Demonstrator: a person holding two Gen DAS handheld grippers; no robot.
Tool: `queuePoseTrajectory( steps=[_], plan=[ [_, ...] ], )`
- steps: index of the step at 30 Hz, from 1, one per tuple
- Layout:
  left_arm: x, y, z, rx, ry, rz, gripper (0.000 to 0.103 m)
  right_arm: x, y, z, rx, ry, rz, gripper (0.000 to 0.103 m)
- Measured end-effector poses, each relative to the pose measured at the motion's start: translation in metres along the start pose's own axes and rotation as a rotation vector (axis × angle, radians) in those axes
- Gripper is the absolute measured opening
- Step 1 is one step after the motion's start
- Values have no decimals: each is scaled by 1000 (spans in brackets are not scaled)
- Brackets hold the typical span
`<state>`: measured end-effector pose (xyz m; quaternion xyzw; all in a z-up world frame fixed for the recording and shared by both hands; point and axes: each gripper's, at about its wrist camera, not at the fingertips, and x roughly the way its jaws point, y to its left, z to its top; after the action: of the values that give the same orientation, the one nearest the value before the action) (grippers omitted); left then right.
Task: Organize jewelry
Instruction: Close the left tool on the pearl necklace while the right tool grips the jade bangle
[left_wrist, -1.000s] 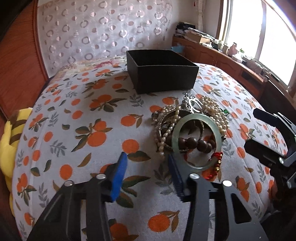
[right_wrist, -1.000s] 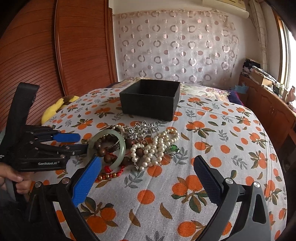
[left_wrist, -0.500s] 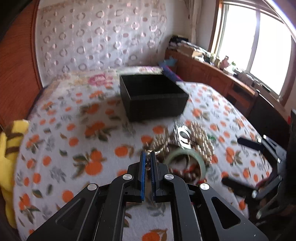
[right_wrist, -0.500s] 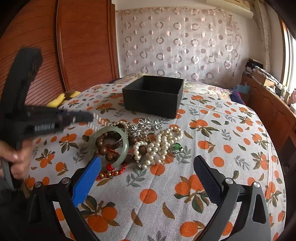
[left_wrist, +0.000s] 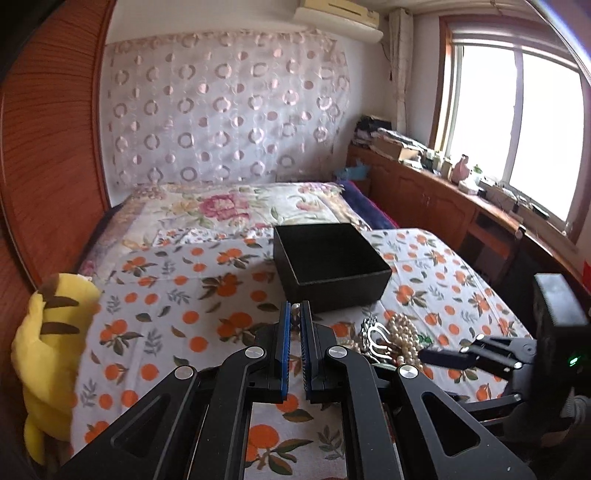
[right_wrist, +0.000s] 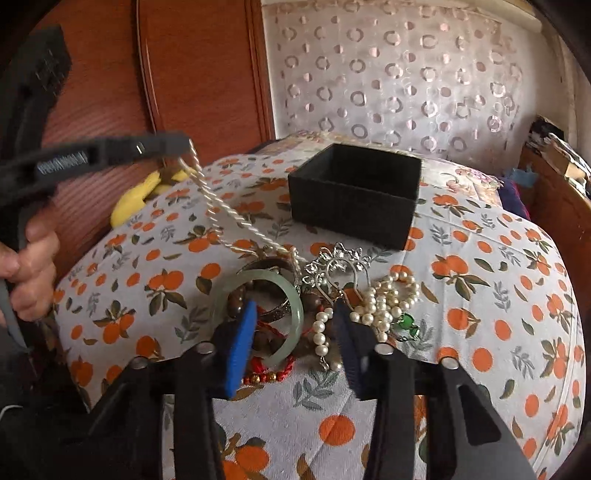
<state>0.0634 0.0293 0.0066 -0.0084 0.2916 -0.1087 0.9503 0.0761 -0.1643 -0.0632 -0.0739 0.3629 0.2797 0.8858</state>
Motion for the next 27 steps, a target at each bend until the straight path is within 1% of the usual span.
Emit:
queuePoseTrajectory(
  steps=[5,10,13,14,15,21,27],
  plan=[
    [-9,3,7,0,-29,11,4,12,3,2,-18,38,9,38],
    [-15,6,9,0,-41,20,4,18,-1,4,-16,54,9,34],
    [-15,6,10,3,-39,22,4,22,-3,7,-11,58,14,28],
    [-15,6,9,1,-40,20,4,22,-4,8,-12,61,27,18],
    [-15,6,9,2,-38,21,4,22,-4,9,-13,61,31,13],
    [-12,5,11,6,-33,20,4,14,-4,10,-27,41,39,10],
    [-12,-1,20,19,-44,19,4,-8,-8,16,-40,-25,29,10]
  ],
)
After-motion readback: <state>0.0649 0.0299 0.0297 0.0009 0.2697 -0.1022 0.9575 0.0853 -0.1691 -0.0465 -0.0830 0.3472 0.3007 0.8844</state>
